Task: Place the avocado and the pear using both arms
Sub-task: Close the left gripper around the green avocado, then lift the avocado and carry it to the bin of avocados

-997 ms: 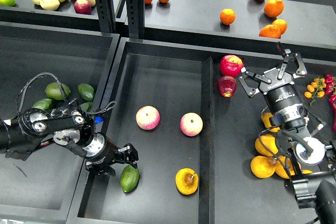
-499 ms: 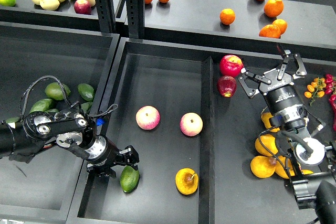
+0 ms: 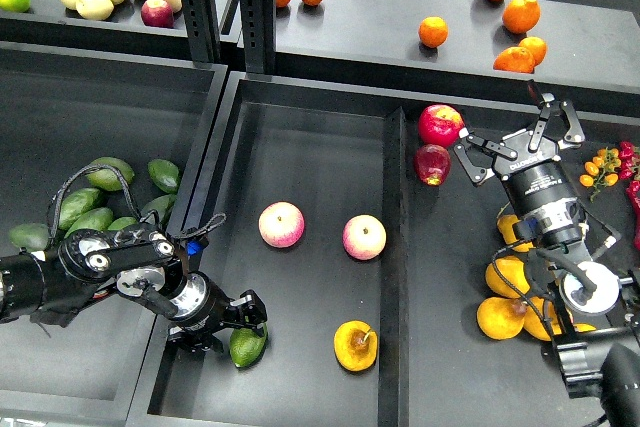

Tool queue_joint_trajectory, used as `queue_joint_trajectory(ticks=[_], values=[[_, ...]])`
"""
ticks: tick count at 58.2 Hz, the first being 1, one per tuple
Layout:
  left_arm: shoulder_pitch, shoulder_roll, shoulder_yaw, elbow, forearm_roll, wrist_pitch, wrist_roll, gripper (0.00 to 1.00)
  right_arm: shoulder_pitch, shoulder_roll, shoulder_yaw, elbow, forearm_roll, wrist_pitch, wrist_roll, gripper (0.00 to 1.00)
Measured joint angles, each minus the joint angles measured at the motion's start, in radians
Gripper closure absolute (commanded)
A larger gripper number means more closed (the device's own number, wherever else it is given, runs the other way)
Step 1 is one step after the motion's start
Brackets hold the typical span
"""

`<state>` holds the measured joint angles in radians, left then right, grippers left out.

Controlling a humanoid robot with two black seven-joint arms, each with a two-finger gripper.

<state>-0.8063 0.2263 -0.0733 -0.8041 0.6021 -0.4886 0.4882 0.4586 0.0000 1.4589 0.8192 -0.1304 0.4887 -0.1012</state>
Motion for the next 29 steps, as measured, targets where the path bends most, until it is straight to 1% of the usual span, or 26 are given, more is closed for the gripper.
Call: queue_joint_trajectory(ticks=[13,21,29], values=[[0.005,-0.002,0.000,0.001,0.001,0.000,0.001,0.55,0.000,0.000,0.000,0.000,0.000,0.000,0.000,0.01],[0.006,-0.002,-0.008,0.000,0.001,0.000,0.001,0.61,-0.001,0.000,0.000,0.000,0.000,0.000,0.000,0.01],[0.006,-0.003,-0.022,-0.001,0.004,0.000,0.001,0.63,-0.002,0.000,0.000,0.000,0.000,0.000,0.000,0.01]])
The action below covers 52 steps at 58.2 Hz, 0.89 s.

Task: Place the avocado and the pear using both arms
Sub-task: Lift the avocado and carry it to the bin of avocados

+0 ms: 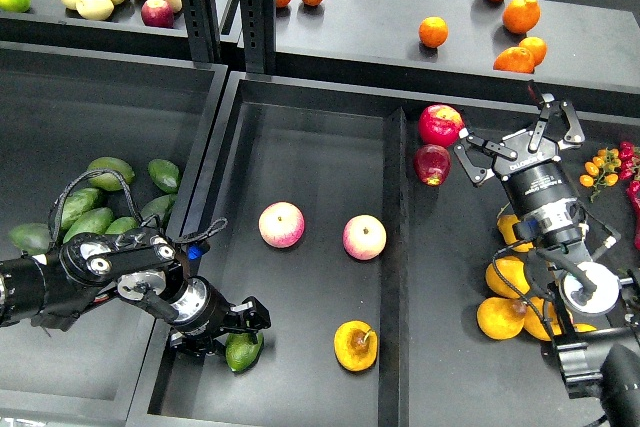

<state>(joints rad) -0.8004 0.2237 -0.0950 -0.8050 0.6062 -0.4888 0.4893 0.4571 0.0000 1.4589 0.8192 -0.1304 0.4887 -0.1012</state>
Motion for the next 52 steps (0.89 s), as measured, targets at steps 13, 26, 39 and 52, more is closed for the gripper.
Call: queue_joint_trajectory(ticks=[13,26,39,52], values=[[-0.012,-0.001,-0.013,-0.002,0.004,0.000,-0.001,0.64,-0.001,0.000,0.000,-0.004,0.000,0.000,0.000,0.01],[-0.080,0.051,-0.034,-0.013,-0.008,0.000,-0.001,0.63,-0.002,0.000,0.000,-0.006,0.000,0.000,0.000,0.01],[-0.155,0.187,-0.034,-0.025,-0.051,-0.001,-0.001,0.63,-0.002,0.000,0.000,-0.006,0.000,0.000,0.000,0.01],[-0.201,0.333,-0.034,-0.047,-0.072,0.000,-0.001,0.63,-0.002,0.000,-0.003,-0.008,0.000,0.000,-0.001,0.01]])
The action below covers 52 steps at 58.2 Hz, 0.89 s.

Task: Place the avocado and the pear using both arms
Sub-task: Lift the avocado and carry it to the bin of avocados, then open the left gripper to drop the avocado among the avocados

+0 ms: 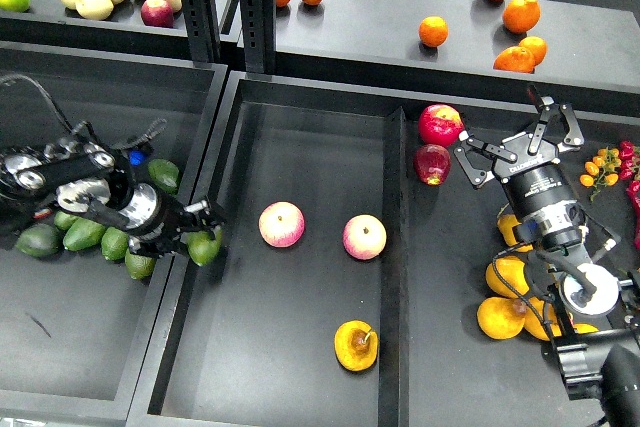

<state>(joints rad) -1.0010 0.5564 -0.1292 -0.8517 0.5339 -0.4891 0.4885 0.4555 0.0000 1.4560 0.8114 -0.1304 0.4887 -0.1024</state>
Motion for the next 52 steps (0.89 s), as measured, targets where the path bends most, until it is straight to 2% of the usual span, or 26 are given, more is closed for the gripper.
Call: queue_joint_trajectory(ticks=[11,20,35,52], values=[[0.009,0.121,0.006,0.006,0.002,0.001,0.000,0.61,0.000,0.000,-0.003,0.000,0.000,0.000,0.000,0.01],[0.027,0.159,0.015,0.035,0.014,0.001,0.000,0.59,0.000,0.000,-0.005,0.000,0.000,0.000,-0.001,0.01],[0.078,0.144,0.017,0.129,0.024,0.001,0.000,0.58,0.000,0.000,-0.005,0.000,0.000,0.000,-0.001,0.01],[0.115,0.065,0.000,0.192,0.023,0.001,0.000,0.55,0.000,0.000,-0.002,0.000,0.000,0.000,-0.001,0.01]])
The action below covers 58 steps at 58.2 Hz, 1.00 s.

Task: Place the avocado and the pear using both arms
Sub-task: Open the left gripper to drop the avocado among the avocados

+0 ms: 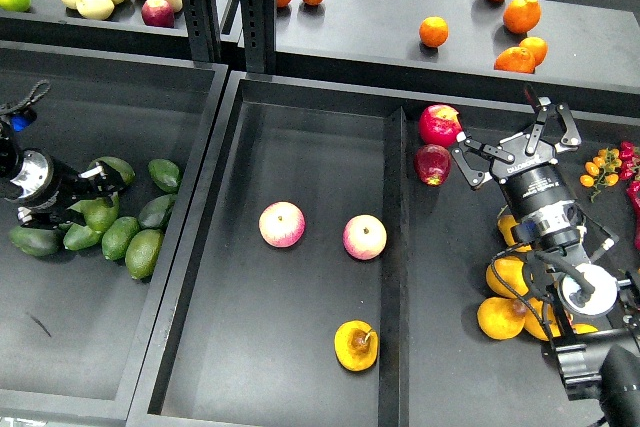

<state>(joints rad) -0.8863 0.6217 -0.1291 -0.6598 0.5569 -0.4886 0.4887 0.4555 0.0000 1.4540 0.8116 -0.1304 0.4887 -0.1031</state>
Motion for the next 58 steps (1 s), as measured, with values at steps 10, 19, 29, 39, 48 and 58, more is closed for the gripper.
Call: queue_joint_trajectory(ticks=[10,19,29,39,48,58], values=[[0.018,-0.057,-0.005,0.043,0.000,0.000,0.000,0.53,-0.007,0.000,0.000,0.002,0.000,0.000,0.000,0.01],[0.028,-0.071,-0.009,0.047,0.000,0.000,0.000,0.49,-0.011,0.000,0.000,0.002,0.000,0.000,-0.001,0.01],[0.032,-0.074,-0.009,0.049,0.000,0.000,0.000,0.41,-0.012,0.000,-0.001,0.002,0.000,0.000,-0.001,0.01],[0.032,-0.074,-0.009,0.049,0.000,0.000,0.000,0.37,-0.012,0.000,-0.002,0.002,0.000,0.000,-0.001,0.01],[0.032,-0.073,-0.009,0.050,0.000,0.000,0.000,0.27,-0.012,0.000,-0.003,0.002,0.000,0.000,-0.001,0.01],[0.032,-0.073,-0.009,0.069,0.000,0.000,0.000,0.00,-0.012,0.000,-0.002,0.002,0.000,0.000,-0.001,0.01]])
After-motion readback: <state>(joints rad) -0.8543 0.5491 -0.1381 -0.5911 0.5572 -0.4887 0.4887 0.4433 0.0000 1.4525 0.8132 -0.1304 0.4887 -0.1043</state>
